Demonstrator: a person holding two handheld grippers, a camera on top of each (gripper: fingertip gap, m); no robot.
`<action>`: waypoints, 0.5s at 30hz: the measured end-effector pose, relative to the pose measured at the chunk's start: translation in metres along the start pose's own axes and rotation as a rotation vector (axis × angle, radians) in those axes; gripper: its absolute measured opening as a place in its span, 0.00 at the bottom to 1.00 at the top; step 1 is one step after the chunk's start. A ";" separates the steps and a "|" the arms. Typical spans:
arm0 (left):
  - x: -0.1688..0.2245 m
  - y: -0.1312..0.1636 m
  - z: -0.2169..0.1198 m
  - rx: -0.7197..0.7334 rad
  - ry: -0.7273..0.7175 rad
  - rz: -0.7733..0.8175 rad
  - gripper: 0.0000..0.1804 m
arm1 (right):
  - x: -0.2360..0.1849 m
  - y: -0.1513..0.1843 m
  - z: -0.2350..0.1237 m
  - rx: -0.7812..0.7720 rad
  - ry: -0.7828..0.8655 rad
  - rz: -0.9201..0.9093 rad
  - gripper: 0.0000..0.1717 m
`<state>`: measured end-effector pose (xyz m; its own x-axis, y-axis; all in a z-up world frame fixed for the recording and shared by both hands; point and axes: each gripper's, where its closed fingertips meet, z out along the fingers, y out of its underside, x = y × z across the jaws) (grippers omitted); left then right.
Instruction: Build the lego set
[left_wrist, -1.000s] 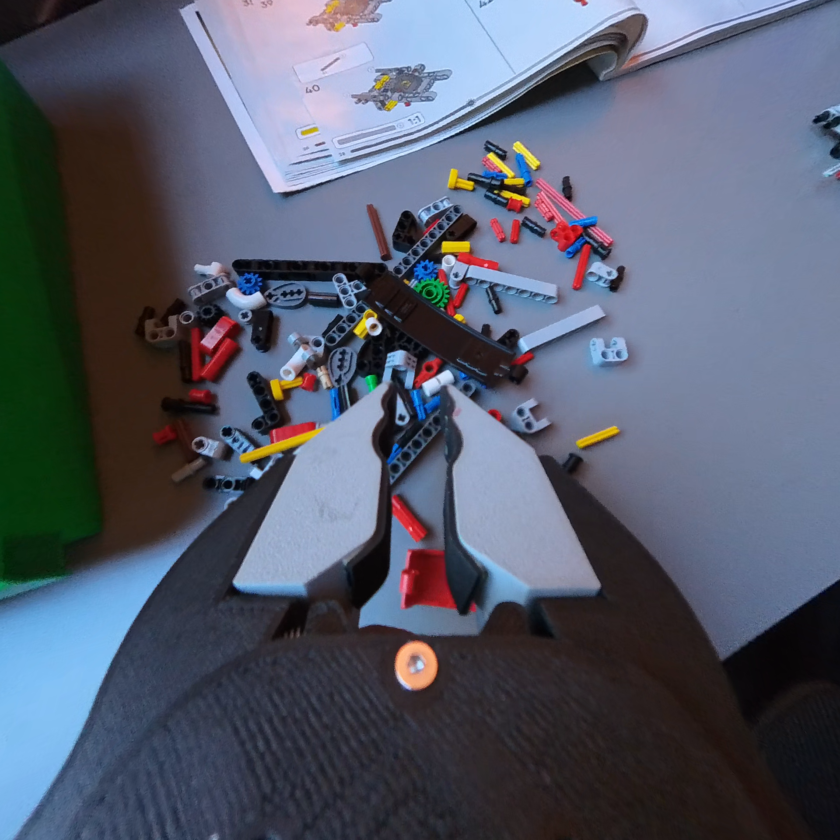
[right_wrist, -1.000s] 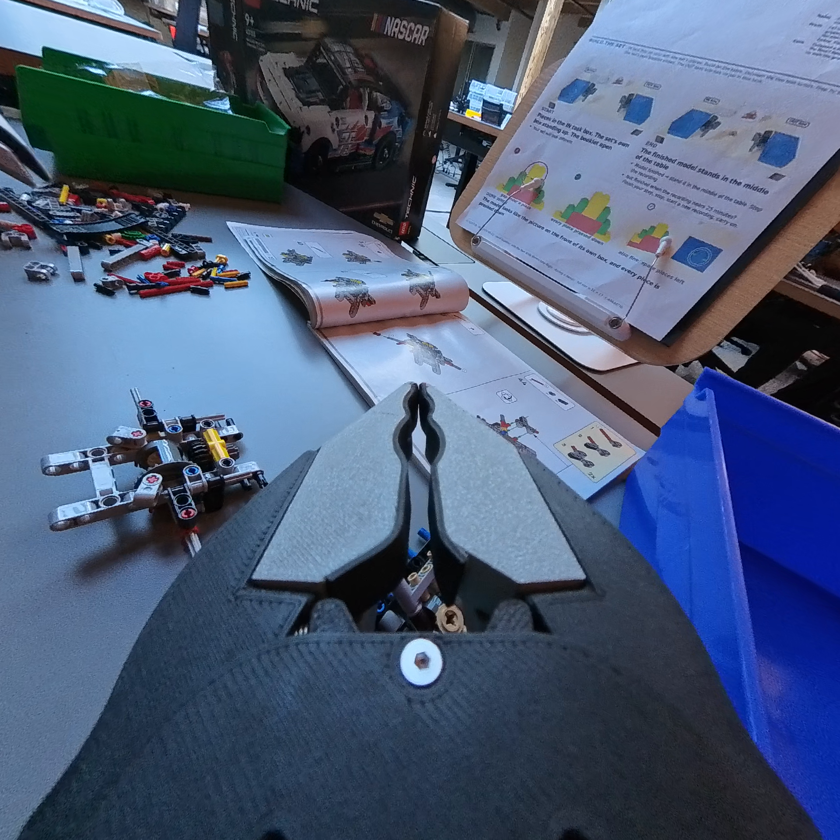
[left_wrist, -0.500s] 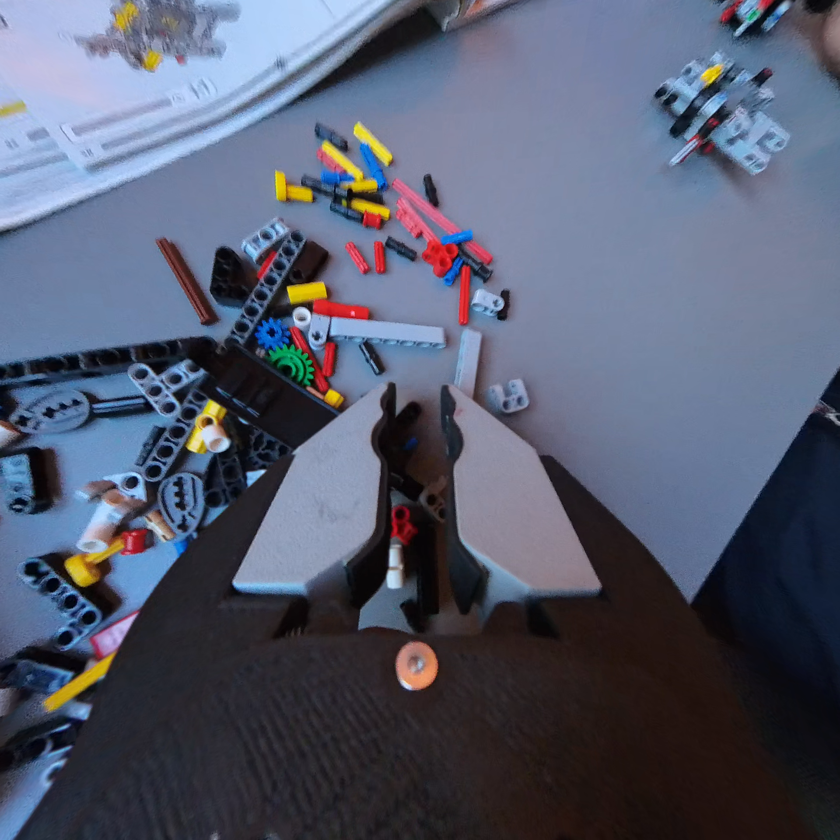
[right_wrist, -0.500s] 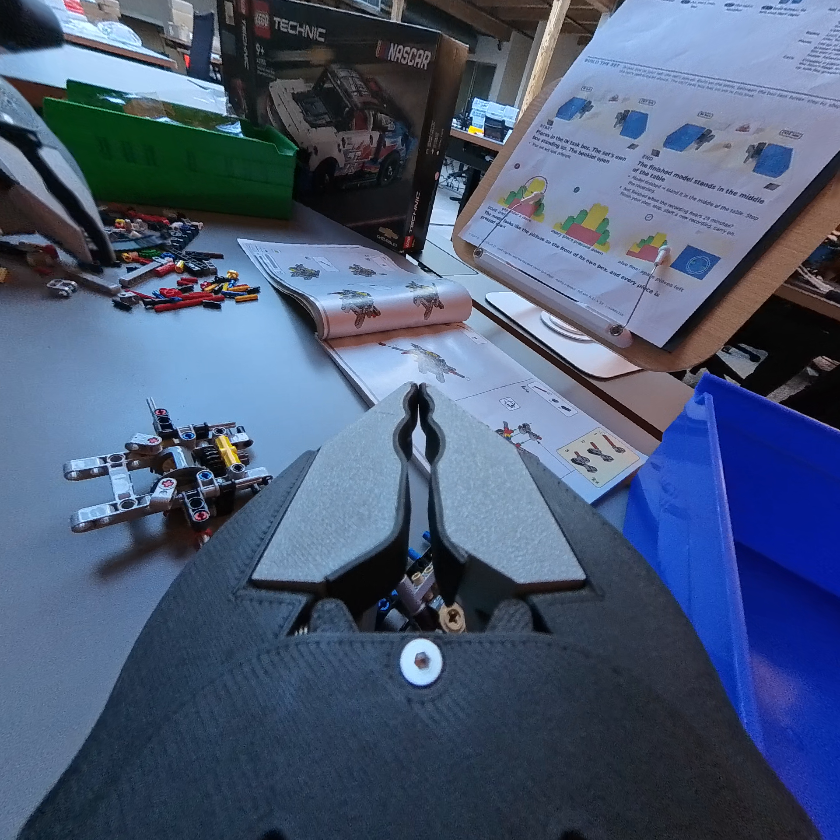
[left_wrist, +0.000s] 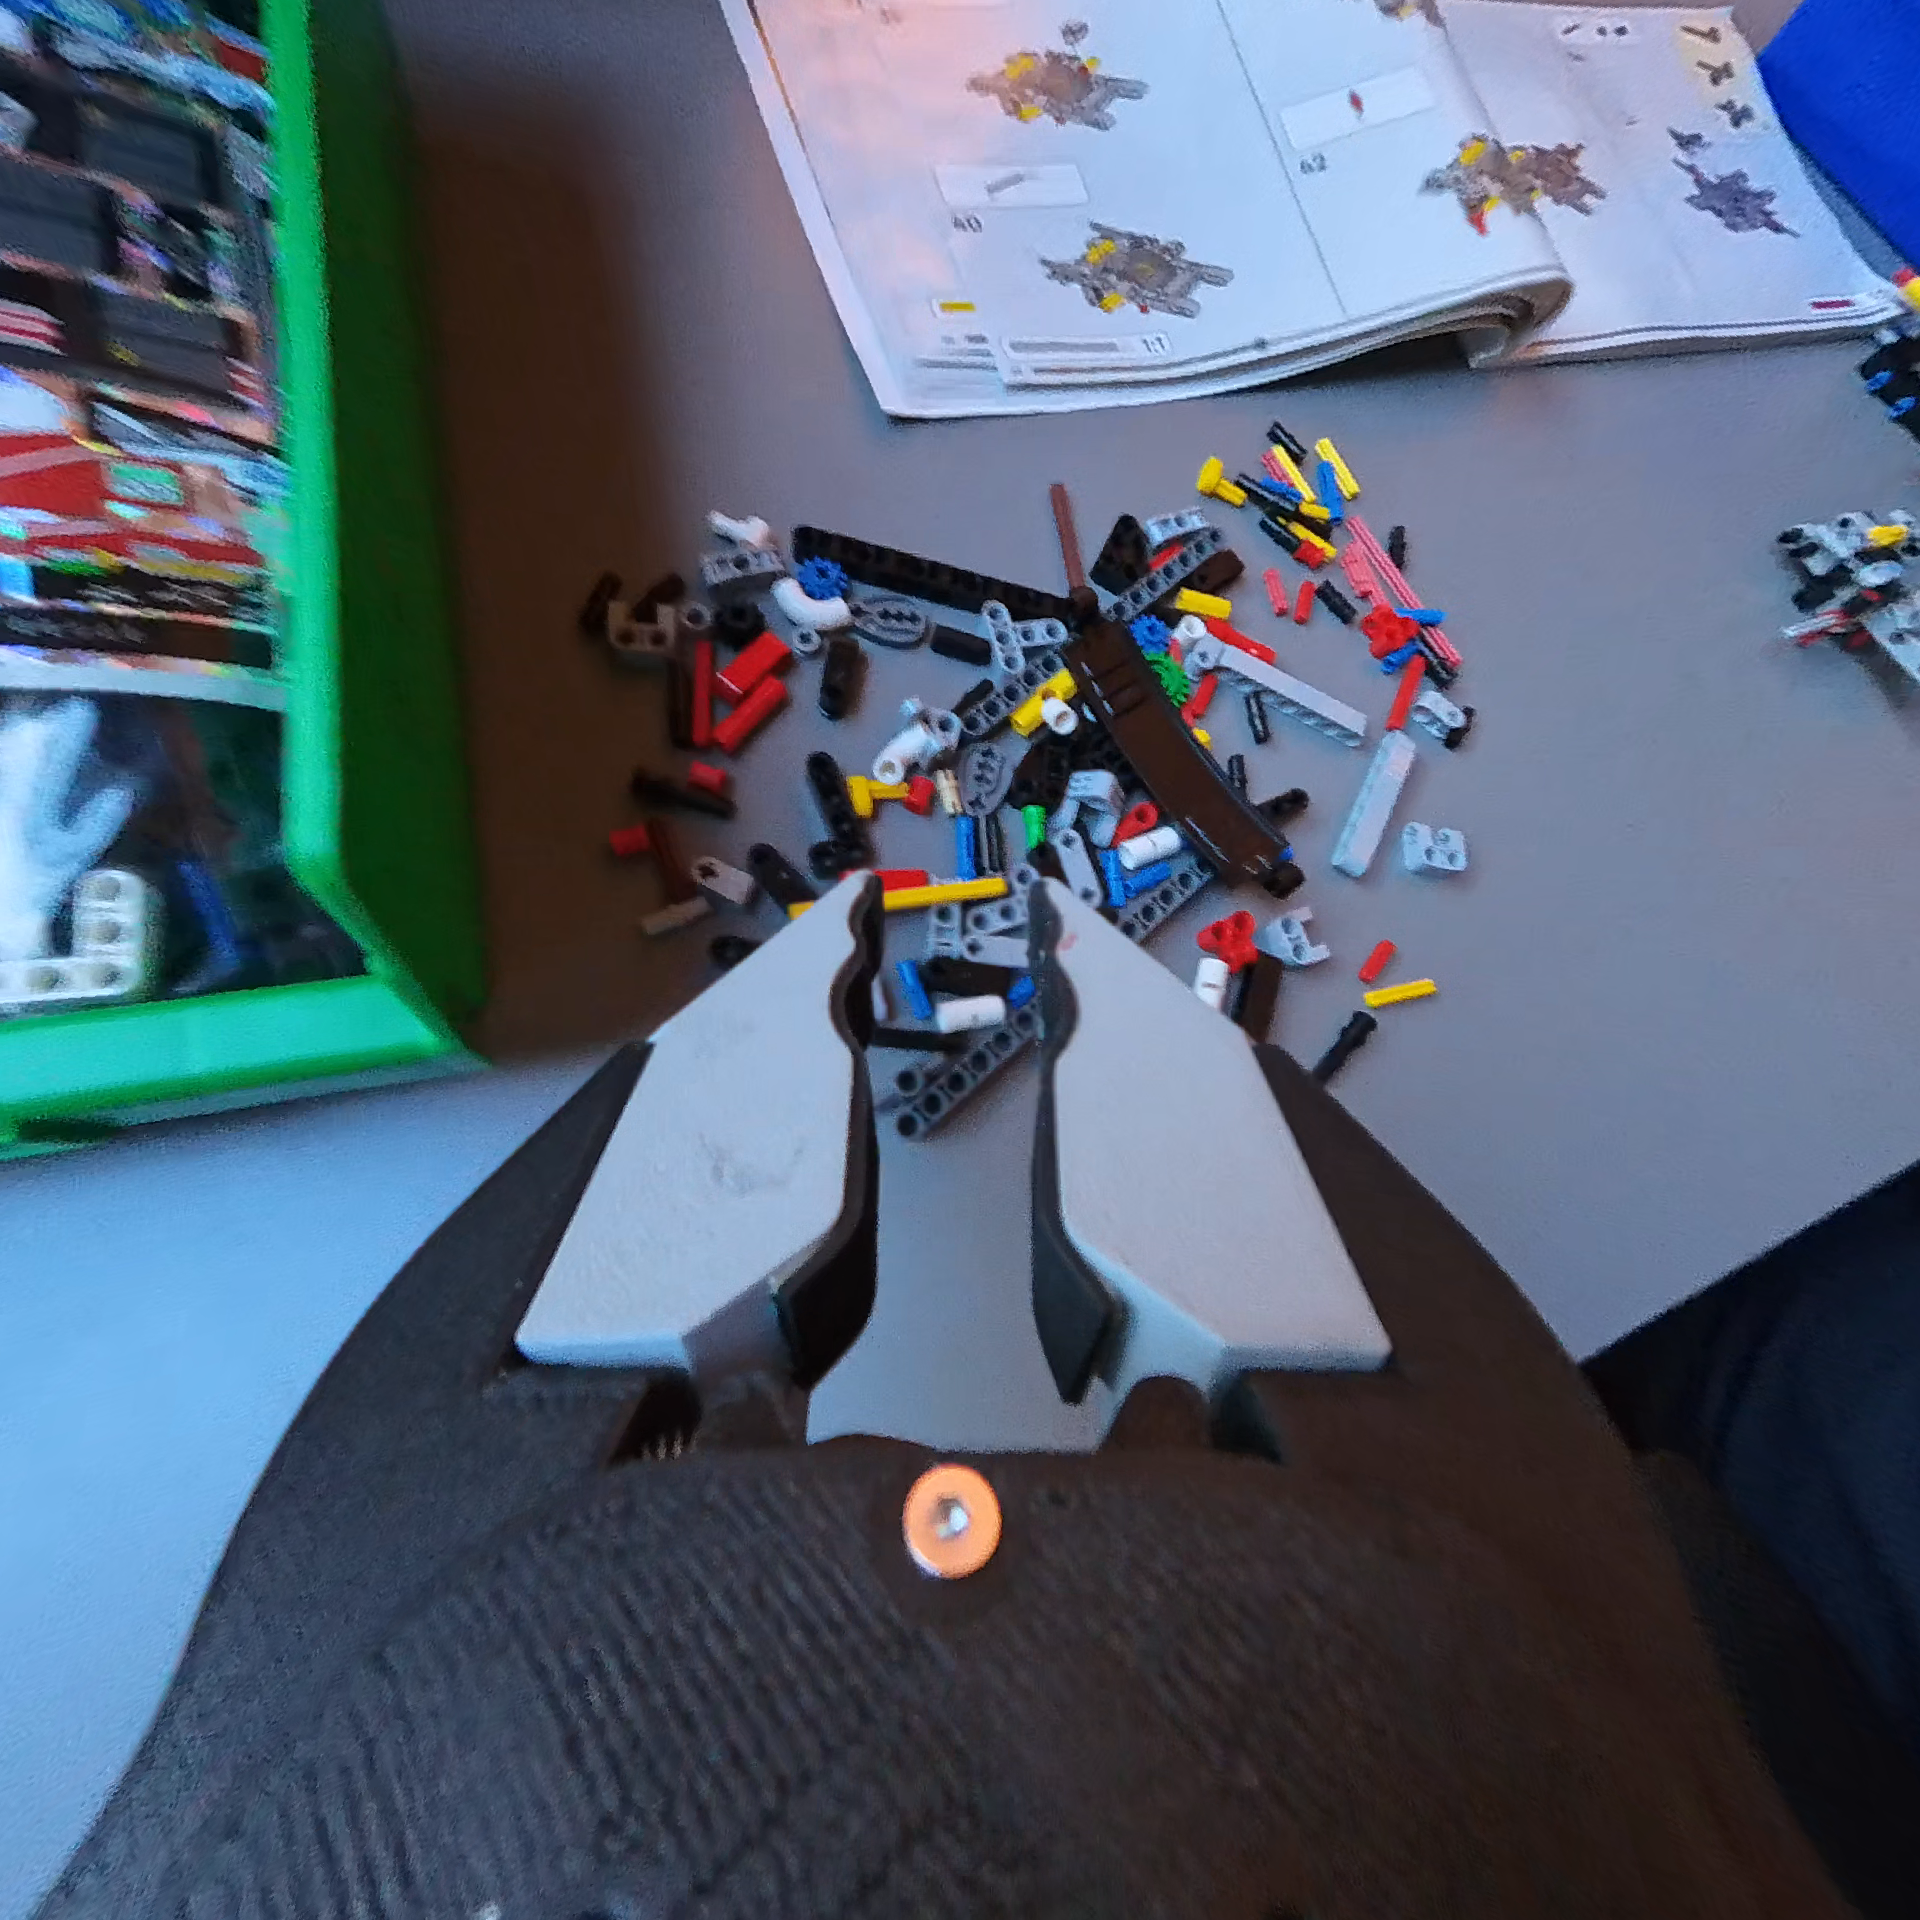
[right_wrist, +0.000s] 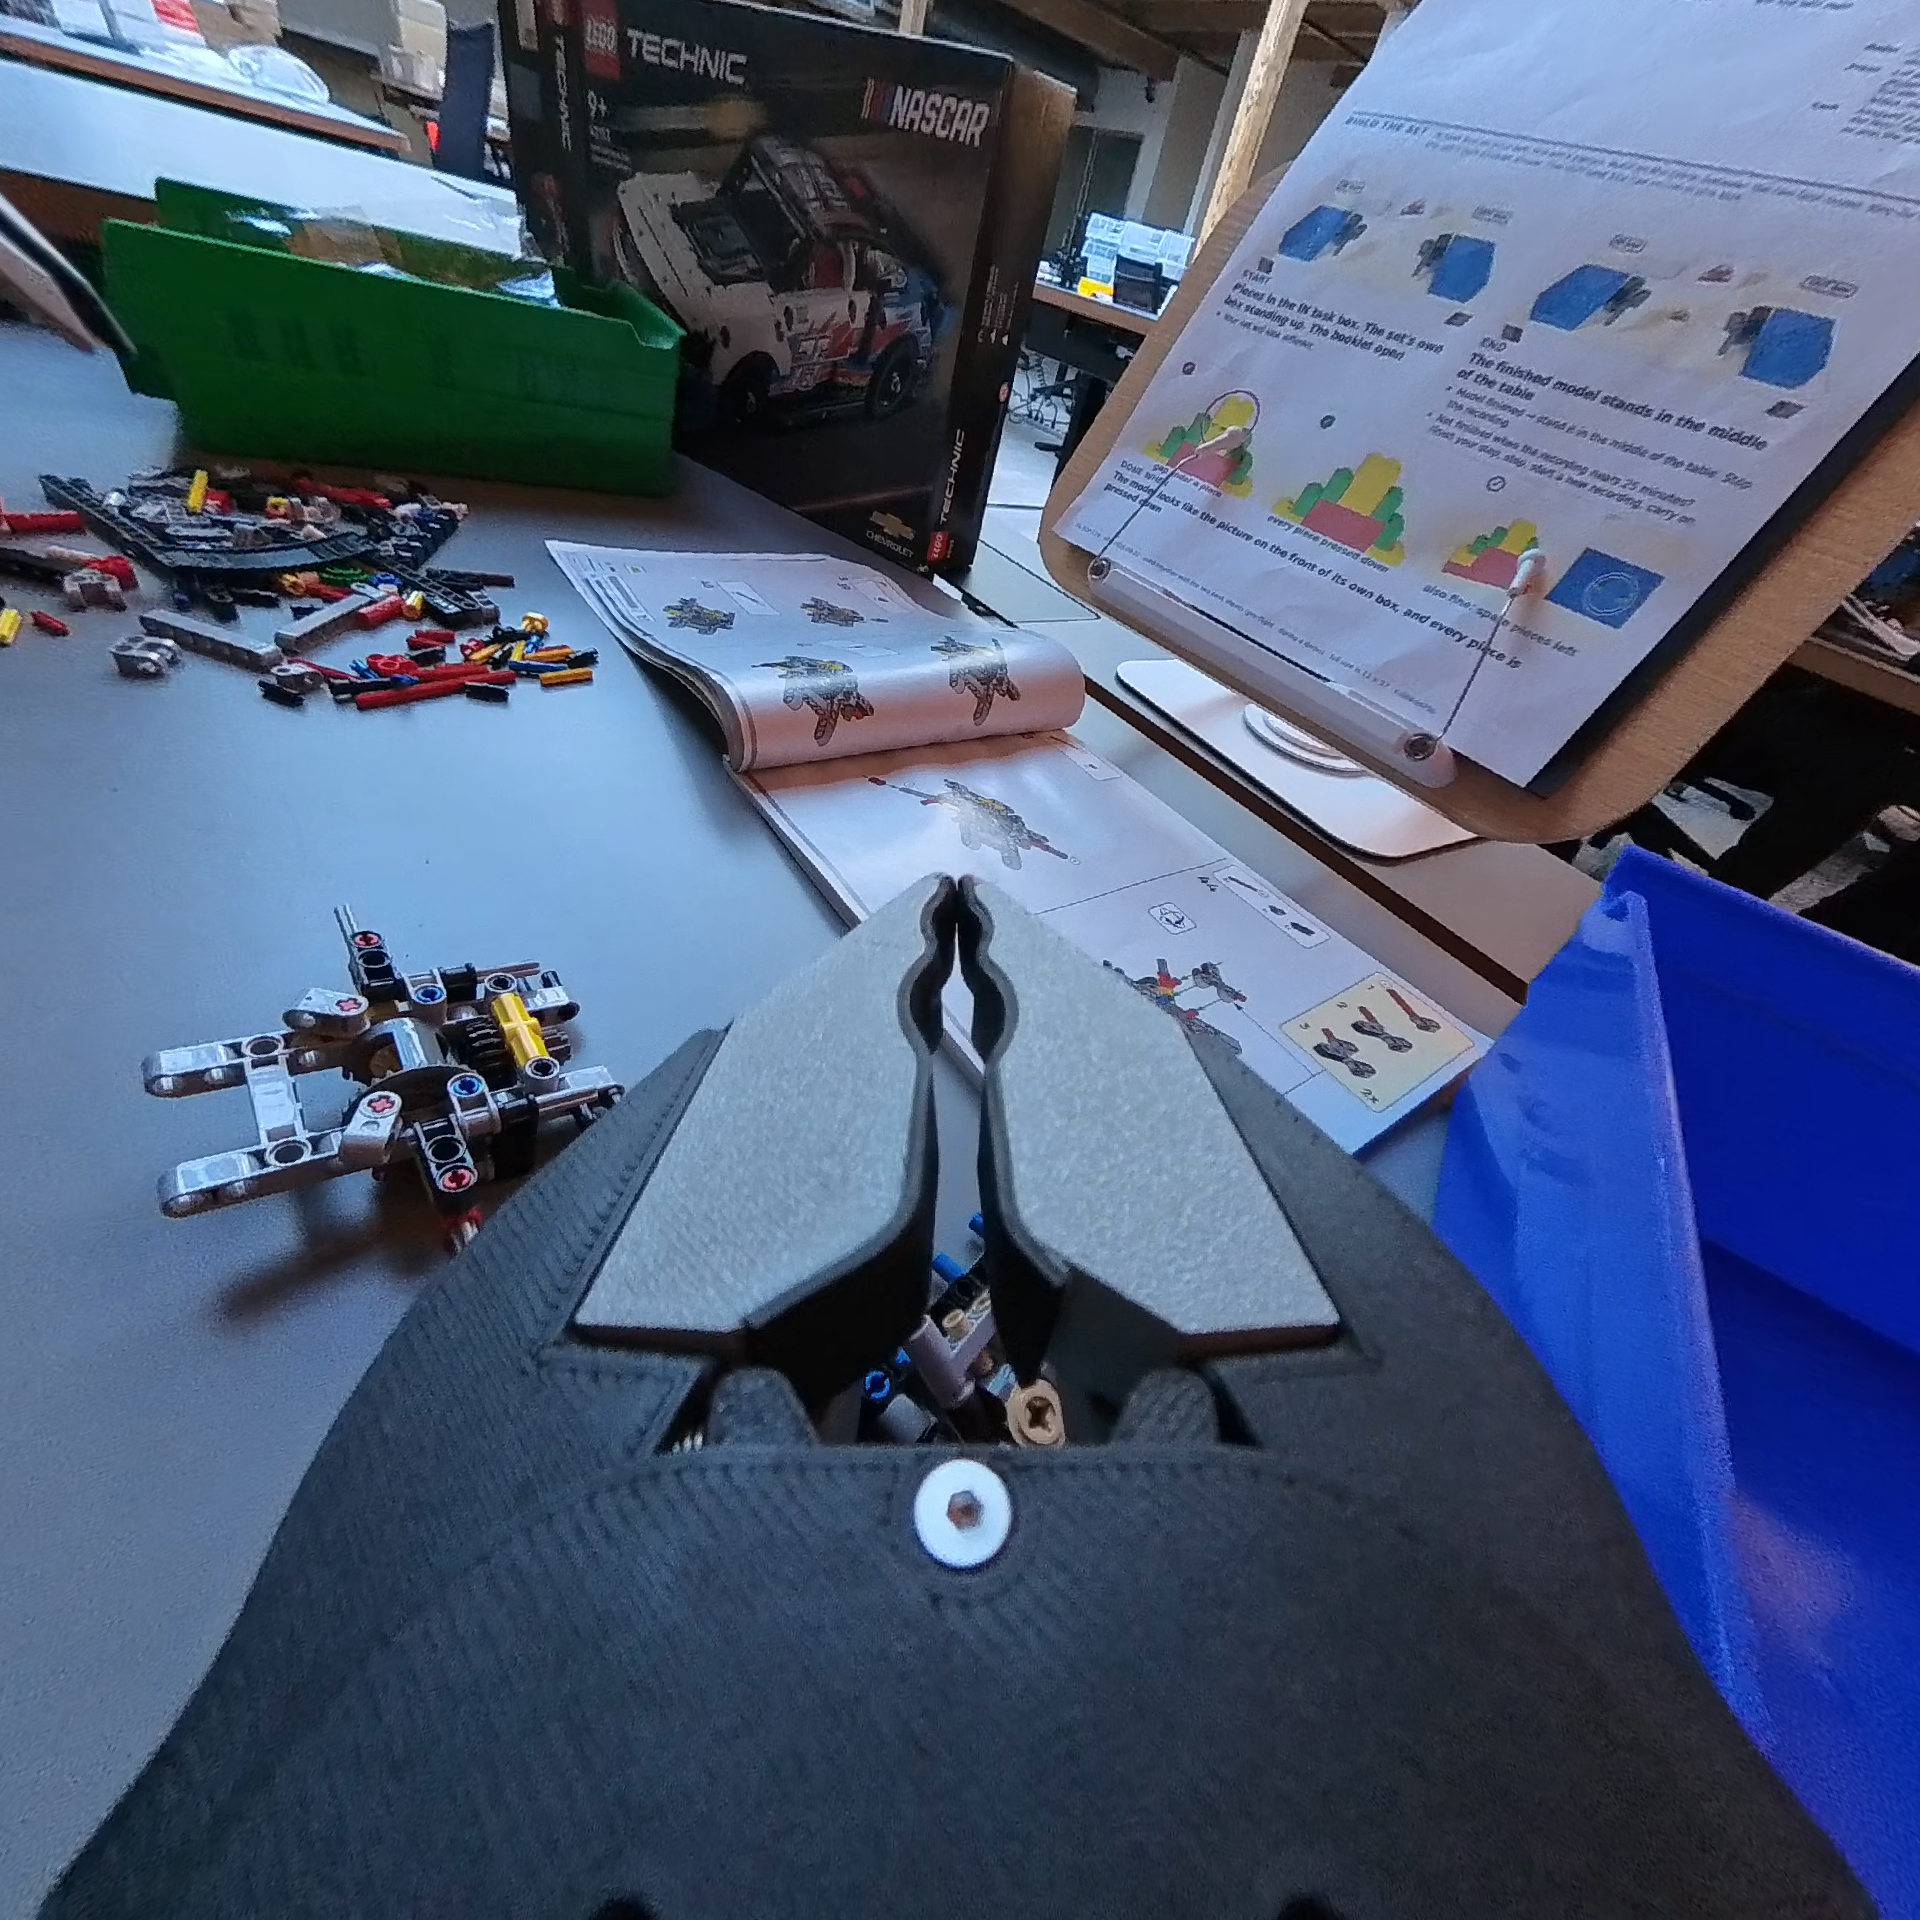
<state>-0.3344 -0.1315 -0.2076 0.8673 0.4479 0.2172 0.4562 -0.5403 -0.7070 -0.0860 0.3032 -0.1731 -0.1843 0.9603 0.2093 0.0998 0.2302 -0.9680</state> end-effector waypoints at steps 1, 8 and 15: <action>0.005 0.004 0.004 -0.016 0.025 -0.006 0.14 | 0.000 0.001 0.001 -0.004 0.000 -0.002 0.00; 0.047 0.018 0.058 -0.165 0.124 0.125 0.12 | -0.002 0.004 0.003 -0.027 0.008 -0.018 0.00; 0.073 0.012 0.097 -0.274 0.202 0.216 0.10 | -0.001 0.004 0.002 -0.028 0.010 -0.023 0.00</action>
<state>-0.2846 -0.0361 -0.2650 0.9583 0.1687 0.2307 0.2715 -0.7891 -0.5510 -0.0870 0.3026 -0.1777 -0.1772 0.9562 0.2329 0.1228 0.2563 -0.9588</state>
